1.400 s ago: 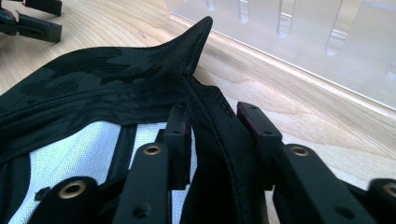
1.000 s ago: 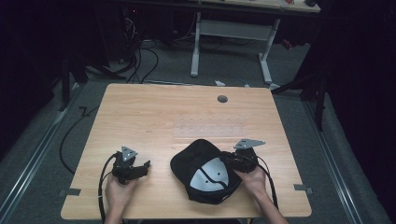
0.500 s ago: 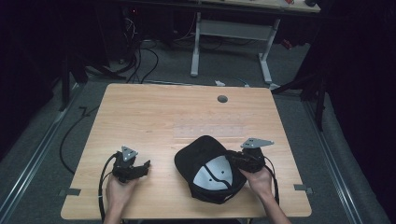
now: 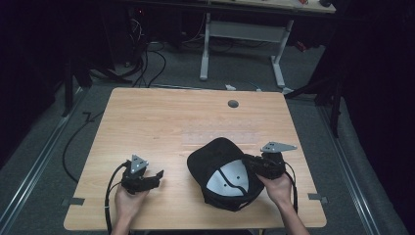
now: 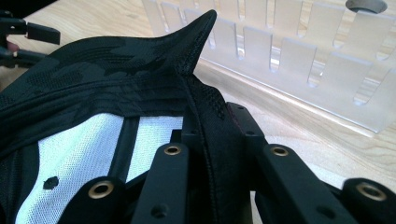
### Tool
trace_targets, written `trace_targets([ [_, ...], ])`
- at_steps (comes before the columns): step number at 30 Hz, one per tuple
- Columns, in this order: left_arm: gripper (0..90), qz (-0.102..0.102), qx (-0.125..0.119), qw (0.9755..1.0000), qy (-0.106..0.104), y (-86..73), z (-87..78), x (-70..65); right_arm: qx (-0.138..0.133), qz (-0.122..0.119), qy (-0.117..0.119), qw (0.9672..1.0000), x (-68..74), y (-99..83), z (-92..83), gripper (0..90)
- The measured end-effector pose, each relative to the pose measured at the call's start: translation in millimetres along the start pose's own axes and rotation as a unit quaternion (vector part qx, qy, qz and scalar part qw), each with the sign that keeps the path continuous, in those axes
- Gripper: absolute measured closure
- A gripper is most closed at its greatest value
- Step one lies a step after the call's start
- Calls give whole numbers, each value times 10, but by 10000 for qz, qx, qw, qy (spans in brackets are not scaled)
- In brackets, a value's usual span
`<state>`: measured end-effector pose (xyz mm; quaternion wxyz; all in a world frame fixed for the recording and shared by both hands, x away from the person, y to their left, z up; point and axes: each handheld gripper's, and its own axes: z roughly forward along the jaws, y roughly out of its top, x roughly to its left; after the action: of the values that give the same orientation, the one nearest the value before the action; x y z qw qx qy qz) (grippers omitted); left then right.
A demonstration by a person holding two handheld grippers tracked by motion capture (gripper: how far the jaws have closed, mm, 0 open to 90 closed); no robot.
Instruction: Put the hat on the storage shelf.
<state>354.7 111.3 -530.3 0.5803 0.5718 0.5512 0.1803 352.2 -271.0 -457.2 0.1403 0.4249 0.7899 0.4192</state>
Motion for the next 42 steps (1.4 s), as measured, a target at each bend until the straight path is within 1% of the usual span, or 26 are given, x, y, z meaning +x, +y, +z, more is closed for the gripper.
trace_targets([
  [2,257,57,12,9998,-204,-1,-23,-90,0,15,26,10000,0,22,-16,787],
  [5,253,91,59,9987,-490,-11,-40,-217,1,-22,12,10000,8,57,-28,787],
  [6,251,91,59,9987,-490,-11,-40,-217,1,-22,12,10000,8,57,-28,787],
  [7,248,149,112,9979,-626,-21,-48,-295,7,-36,17,10000,17,82,-30,787],
  [10,244,202,128,9967,-782,-26,-58,-406,7,-23,38,10000,26,104,-35,787],
  [12,236,272,132,9958,-864,-19,-65,-478,12,-38,44,10000,27,118,-39,787],
  [15,229,459,130,9942,-966,-9,-70,-587,15,-54,34,10000,36,149,-53,787],
  [19,223,671,119,9921,-1053,0,-64,-707,-6,-85,37,10000,56,202,-76,787],
  [23,222,822,148,9904,-1099,0,-45,-789,-11,-104,70,9999,75,250,-82,786],
  [26,220,861,139,9899,-1117,-9,-22,-835,-19,-133,78,9999,91,282,-79,786],
  [27,217,928,176,9892,-1122,-10,-20,-841,-11,-108,81,9999,98,292,-78,786],
  [28,216,895,157,9893,-1140,-13,-13,-862,-15,-124,84,9999,100,300,-74,786],
  [30,211,974,162,9884,-1155,-12,-11,-884,3,-126,92,9999,109,315,-65,786],
  [35,199,1037,76,9875,-1187,-2,-23,-937,118,-128,109,9998,120,319,-26,785],
  [40,196,1233,62,9847,-1230,-13,-51,-983,252,-184,115,9994,138,317,10,785],
  [42,196,1320,62,9834,-1241,-14,-60,-1001,314,-159,134,9993,143,318,24,785],
])
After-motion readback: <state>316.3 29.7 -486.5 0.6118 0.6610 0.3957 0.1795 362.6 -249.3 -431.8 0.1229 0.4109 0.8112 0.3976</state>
